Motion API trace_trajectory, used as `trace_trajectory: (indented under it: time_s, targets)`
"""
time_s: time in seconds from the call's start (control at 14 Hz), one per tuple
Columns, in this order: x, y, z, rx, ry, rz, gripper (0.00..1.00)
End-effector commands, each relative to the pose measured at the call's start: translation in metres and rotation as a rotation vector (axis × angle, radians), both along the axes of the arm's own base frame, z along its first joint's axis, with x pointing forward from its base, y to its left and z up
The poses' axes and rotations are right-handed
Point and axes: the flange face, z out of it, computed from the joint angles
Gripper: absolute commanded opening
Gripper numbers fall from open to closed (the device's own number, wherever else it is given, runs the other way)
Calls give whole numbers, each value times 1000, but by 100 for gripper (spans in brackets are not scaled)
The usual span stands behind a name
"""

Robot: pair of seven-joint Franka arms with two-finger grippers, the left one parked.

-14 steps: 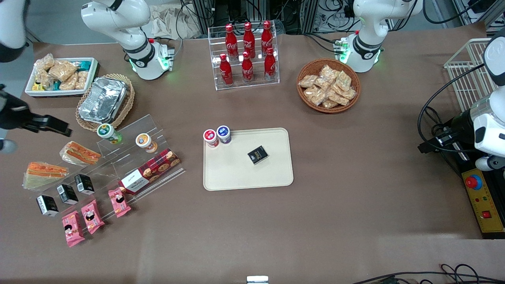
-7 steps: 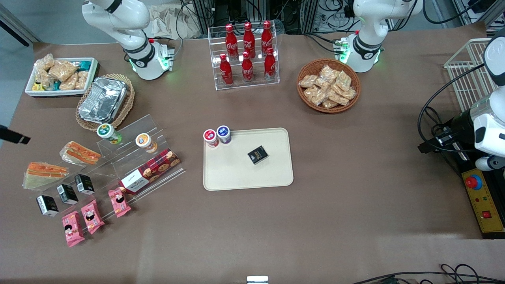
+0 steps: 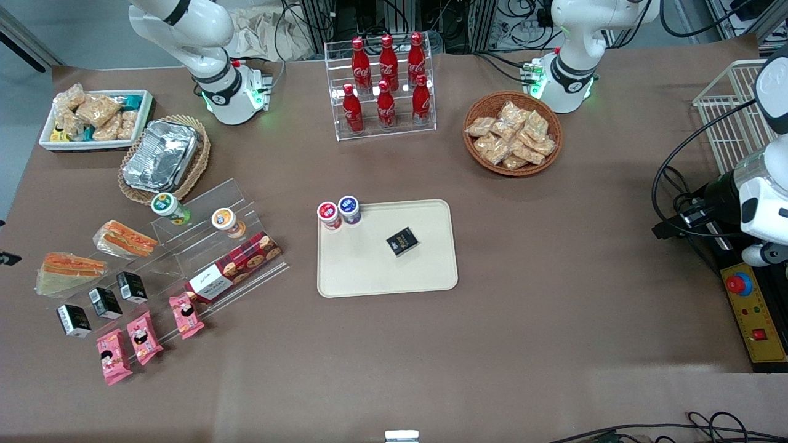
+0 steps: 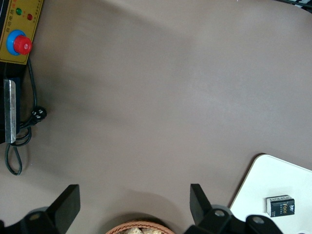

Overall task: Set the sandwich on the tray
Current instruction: 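Grasp the plastic-wrapped carrot-and-cucumber sandwich with the right gripper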

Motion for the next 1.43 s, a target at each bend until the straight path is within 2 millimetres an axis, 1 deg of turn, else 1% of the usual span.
trace_trajectory:
  time_s: [0.0,0.14,0.21,0.29,0.43,0.5,0.64,0.79,1.0,1.21,1.29,1.36]
  targets:
    - [5,-17,-18,13,-6,-132,98]
    - [15,-21,-43,8,4,-145,98]
    - [16,-25,-53,12,17,-151,98]
    - [13,-37,-58,17,15,-171,98]
    - [6,-46,-76,64,6,-206,98]
    - [3,-48,-87,68,6,-213,98]
    - [0,-49,-98,75,7,-222,98]
    - [3,-51,-112,107,4,-243,98]
    - [4,-54,-127,124,10,-257,98]
    - [-3,-52,-147,139,8,-275,98]
    - [-4,-51,-152,148,8,-282,97]
    - [-4,-50,-153,160,4,-288,94]
